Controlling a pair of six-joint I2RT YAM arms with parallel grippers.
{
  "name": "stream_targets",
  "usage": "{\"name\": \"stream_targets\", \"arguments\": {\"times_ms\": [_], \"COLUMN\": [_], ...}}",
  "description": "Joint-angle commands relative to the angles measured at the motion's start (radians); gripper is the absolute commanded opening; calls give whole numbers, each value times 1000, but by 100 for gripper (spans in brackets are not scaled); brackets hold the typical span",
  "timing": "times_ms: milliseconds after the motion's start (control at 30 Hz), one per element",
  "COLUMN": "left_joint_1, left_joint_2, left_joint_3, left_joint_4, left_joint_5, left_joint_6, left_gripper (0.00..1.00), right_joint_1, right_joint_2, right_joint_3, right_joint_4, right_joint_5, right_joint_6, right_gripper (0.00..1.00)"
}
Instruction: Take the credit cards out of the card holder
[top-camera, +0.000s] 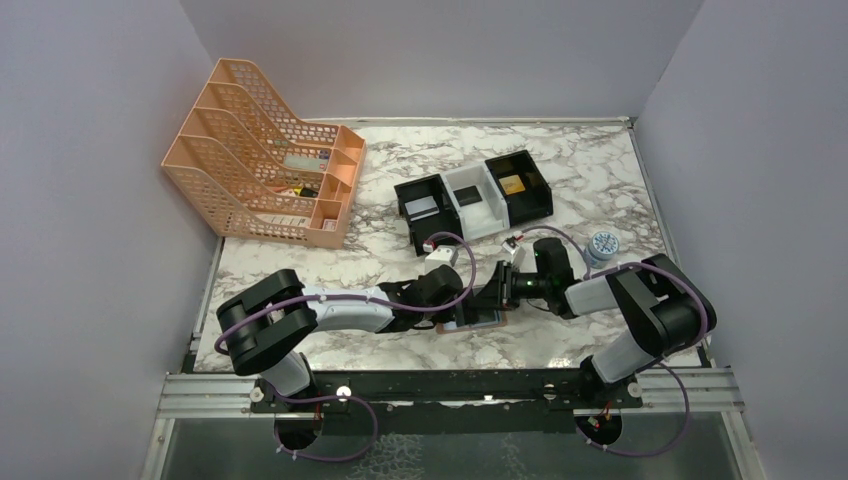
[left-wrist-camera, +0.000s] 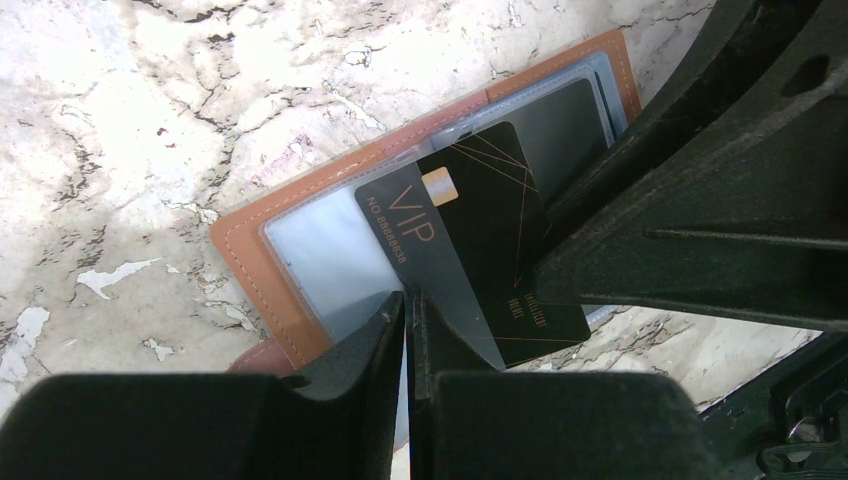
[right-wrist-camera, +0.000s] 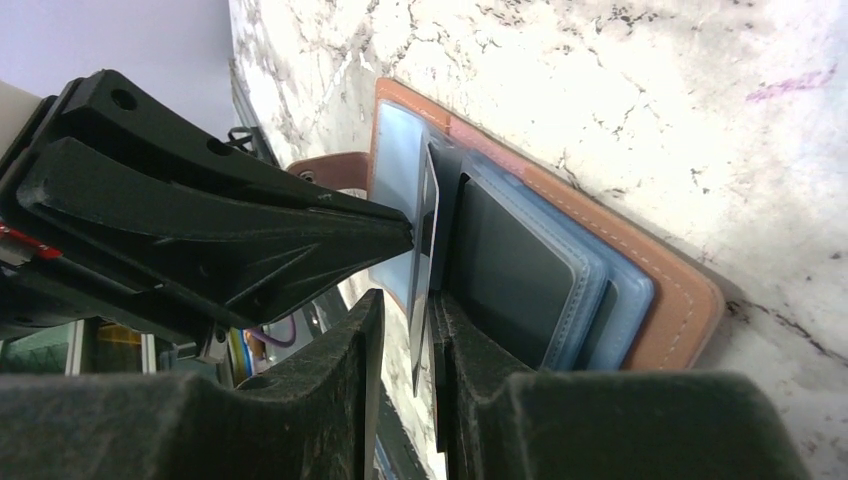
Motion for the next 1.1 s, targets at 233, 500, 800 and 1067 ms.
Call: {"name": "stream_targets", "arguments": {"times_ms": [233, 500, 800, 1067], "left_joint_1": [1, 1, 2, 2], "left_joint_2": [48, 40, 29, 25], "left_joint_3": [-6, -9, -7, -4], "left_joint_4": [-60, -74, -97, -105], "left_joint_5": [32, 26, 5, 0], "left_joint_6": [12, 15, 21, 26], "left_gripper": [9, 9, 9, 9], "right_joint_1": [24, 36, 36, 35], "right_joint_2": [43, 85, 65, -62], "right_joint_3": [21, 66, 87, 108], "right_joint_4": [22, 14, -82, -232], "right_joint_5": [-10, -16, 13, 105], "right_joint_6": [-28, -23, -73, -115], "right_gripper": [19, 16, 1, 1]}}
